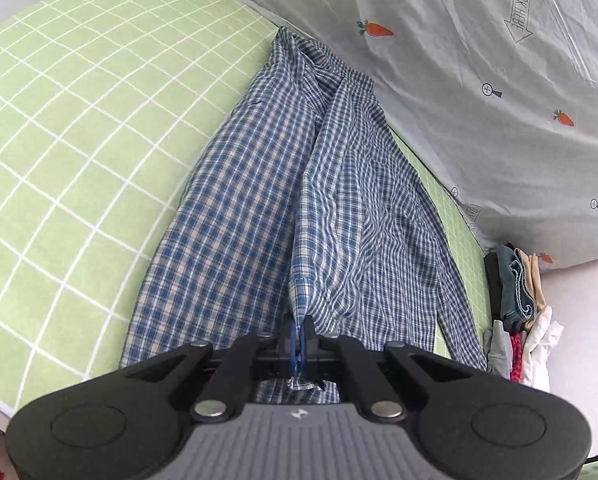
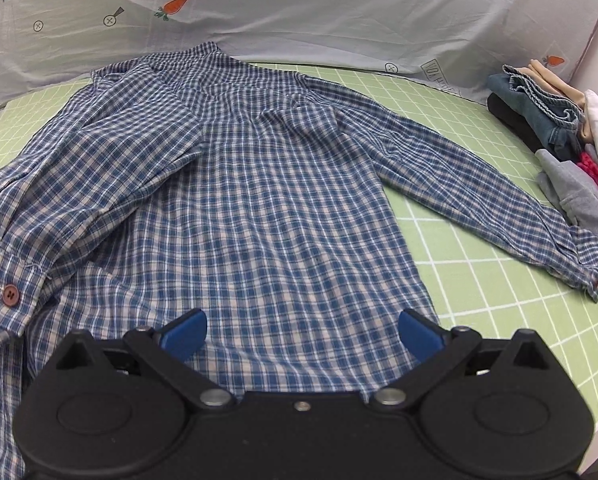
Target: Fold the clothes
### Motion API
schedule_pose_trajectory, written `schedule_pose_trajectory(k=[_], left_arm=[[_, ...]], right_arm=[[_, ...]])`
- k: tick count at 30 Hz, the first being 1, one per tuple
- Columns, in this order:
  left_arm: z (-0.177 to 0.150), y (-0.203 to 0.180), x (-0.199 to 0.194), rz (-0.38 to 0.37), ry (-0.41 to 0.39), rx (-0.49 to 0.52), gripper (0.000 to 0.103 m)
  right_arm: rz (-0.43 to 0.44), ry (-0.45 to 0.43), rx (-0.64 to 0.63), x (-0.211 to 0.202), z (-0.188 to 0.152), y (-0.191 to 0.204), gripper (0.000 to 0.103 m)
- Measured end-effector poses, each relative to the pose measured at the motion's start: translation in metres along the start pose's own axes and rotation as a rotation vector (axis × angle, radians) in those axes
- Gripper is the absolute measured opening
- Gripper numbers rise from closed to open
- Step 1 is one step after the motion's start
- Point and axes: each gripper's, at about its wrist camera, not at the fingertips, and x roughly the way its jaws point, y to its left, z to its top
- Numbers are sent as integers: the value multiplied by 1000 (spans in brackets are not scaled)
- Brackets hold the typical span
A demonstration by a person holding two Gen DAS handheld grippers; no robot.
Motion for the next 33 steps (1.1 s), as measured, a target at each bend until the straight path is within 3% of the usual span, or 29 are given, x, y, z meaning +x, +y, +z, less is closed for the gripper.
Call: schedule_pose_trajectory(k=[14, 26, 28, 33], left_arm=[[-23, 43, 10, 170, 80, -45, 3], [-26, 39, 28, 244, 126, -15, 6], [-25, 34, 27, 255, 138, 2, 9], [-18, 14, 23, 328, 136, 72, 33]], right_arm=[[39, 32, -28, -6, -21, 13, 103], [58, 61, -1, 1, -22, 4, 103], [60, 56, 3, 2, -20, 2, 103], [65, 26, 23, 3, -11, -9, 103]])
